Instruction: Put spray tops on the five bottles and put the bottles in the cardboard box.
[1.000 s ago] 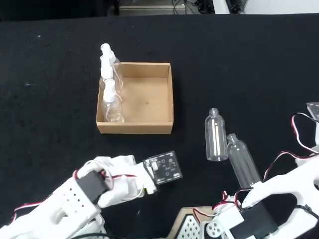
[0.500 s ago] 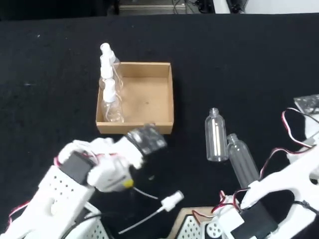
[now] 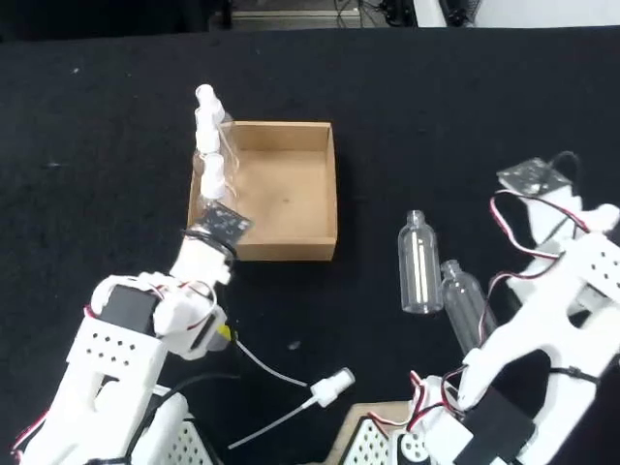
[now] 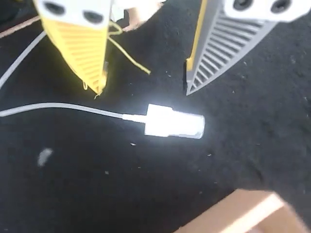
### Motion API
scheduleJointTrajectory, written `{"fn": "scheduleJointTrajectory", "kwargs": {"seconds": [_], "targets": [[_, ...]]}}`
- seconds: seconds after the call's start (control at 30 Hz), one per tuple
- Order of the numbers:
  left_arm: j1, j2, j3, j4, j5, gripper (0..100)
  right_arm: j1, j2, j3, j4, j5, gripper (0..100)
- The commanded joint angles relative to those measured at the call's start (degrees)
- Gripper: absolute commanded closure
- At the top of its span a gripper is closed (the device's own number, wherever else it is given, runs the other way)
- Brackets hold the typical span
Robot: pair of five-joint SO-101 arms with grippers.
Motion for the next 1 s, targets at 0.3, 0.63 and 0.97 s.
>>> {"fn": "scheduleJointTrajectory", "kwargs": {"seconds": [0.3,0.63,0.97], "targets": [[-2.59,0.79,5.14,-6.86,22.24,76,-4.57,-9.27,-1.80,5.36,-0.44,77.9],[-11.21,0.88,8.84,-12.84,32.18,76,-8.79,-21.67,8.48,5.36,-0.18,77.9],[-10.15,0.70,11.65,-14.15,32.35,76,-13.45,-24.22,14.46,5.36,-0.44,77.9]]}}
